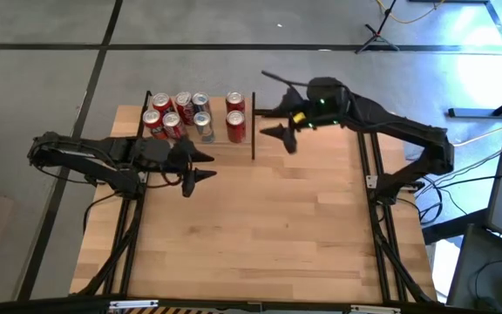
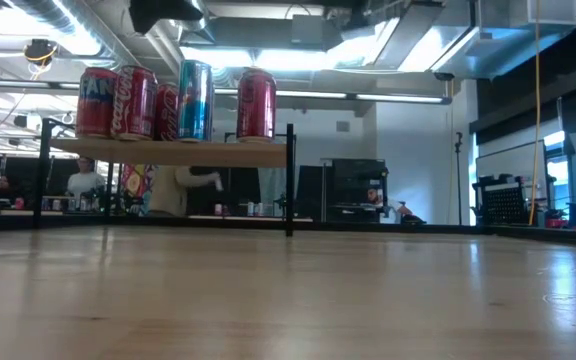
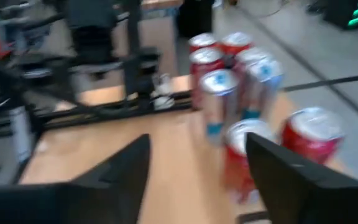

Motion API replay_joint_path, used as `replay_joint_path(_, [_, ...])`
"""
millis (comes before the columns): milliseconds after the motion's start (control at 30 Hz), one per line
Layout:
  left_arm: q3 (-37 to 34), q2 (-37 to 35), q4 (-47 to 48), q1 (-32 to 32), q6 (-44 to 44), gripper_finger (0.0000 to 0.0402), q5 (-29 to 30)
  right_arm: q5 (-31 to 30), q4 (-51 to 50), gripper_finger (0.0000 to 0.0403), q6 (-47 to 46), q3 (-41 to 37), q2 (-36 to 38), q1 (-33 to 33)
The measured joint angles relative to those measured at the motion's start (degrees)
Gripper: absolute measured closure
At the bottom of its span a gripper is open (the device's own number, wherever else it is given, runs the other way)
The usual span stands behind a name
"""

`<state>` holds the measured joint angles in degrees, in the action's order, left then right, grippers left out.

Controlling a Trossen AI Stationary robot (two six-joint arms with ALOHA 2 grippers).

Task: Place canned beverage on shelf
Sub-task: Return to Home Position

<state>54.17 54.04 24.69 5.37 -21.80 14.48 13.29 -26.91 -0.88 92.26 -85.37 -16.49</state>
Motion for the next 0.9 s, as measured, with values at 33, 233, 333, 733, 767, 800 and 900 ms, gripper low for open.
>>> replay_joint_path(33, [0.0, 0.0, 0.1, 0.0, 1.4, 0.0173, -0.1, 0.3, -1.4, 0.0173, -0.3, 0.0, 0.8, 0.9])
replay_joint_path(233, [-2.6, 0.0, -3.8, -2.7, 8.3, 0.0308, -10.2, 4.3, -6.5, 0.0346, -0.4, 0.0, 2.9, 5.3])
replay_joint_path(333, [-5.8, -0.1, -8.2, -5.6, 8.9, 0.0359, -15.6, 4.3, -5.7, 0.0393, -0.4, -2.3, 3.6, 7.3])
replay_joint_path(733, [-9.3, -4.4, -9.6, -8.0, 13.3, 0.0379, -8.5, -3.0, 15.4, 0.0362, -13.8, -38.9, 26.1, 8.3])
replay_joint_path(767, [-9.3, -4.6, -9.7, -8.0, 14.8, 0.0379, -7.7, -4.5, 16.3, 0.0362, -14.7, -42.1, 28.5, 8.3])
replay_joint_path(800, [-9.3, -4.8, -9.5, -8.0, 16.0, 0.0380, -6.8, -5.8, 16.6, 0.0362, -15.6, -44.8, 30.7, 8.3])
replay_joint_path(900, [-9.3, -5.0, -9.5, -8.0, 16.8, 0.0382, -5.8, -6.6, 16.0, 0.0362, -16.8, -52.1, 35.9, 8.2])
